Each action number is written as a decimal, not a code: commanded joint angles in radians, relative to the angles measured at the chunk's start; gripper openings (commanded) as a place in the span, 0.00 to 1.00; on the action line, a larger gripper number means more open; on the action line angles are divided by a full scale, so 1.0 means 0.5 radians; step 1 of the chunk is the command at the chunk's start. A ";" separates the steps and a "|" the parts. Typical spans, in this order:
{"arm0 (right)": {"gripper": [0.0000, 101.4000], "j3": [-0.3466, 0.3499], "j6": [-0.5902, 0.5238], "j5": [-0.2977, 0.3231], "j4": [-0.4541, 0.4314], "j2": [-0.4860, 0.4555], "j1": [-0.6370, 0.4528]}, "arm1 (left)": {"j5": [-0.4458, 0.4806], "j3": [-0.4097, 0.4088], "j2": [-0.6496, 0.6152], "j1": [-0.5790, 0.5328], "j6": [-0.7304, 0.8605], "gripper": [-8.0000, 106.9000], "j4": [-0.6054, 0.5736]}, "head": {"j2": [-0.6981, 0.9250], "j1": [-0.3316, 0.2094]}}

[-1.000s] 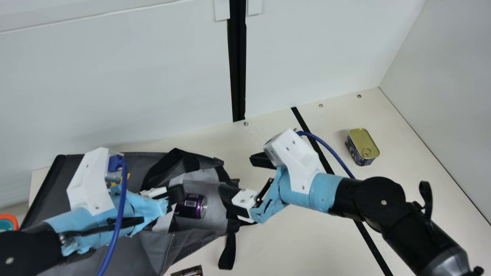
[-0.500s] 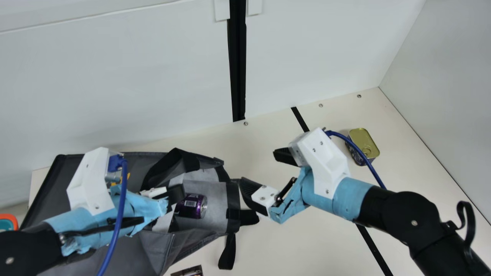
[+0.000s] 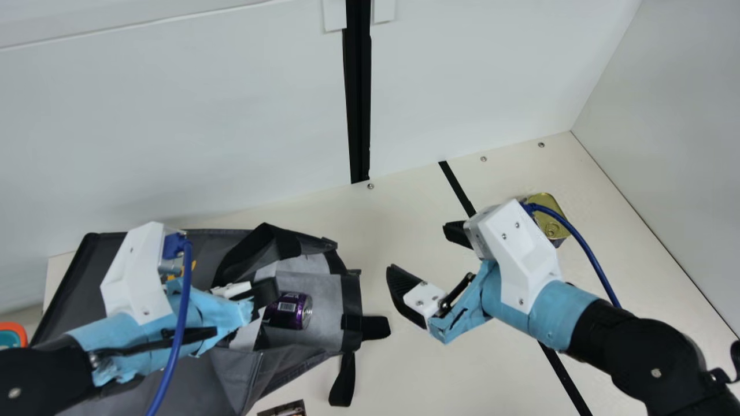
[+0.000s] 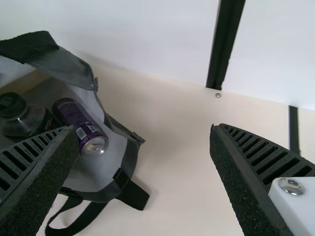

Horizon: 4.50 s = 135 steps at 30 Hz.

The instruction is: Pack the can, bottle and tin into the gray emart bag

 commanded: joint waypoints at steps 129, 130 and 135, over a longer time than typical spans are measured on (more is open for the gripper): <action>0.90 -0.872 1.288 1.306 -1.695 -0.114 -0.885 | 0.000 0.000 0.000 0.000 0.000 0.16 0.000 | -0.002 -0.045; 0.90 -0.868 1.293 1.306 -1.701 -0.116 -0.881 | 0.000 0.000 0.000 0.000 0.000 0.16 0.000 | -0.002 -0.045; 0.90 -0.856 1.321 1.306 -1.747 -0.112 -0.851 | 0.000 0.000 0.000 0.000 0.000 0.16 0.000 | -0.002 -0.045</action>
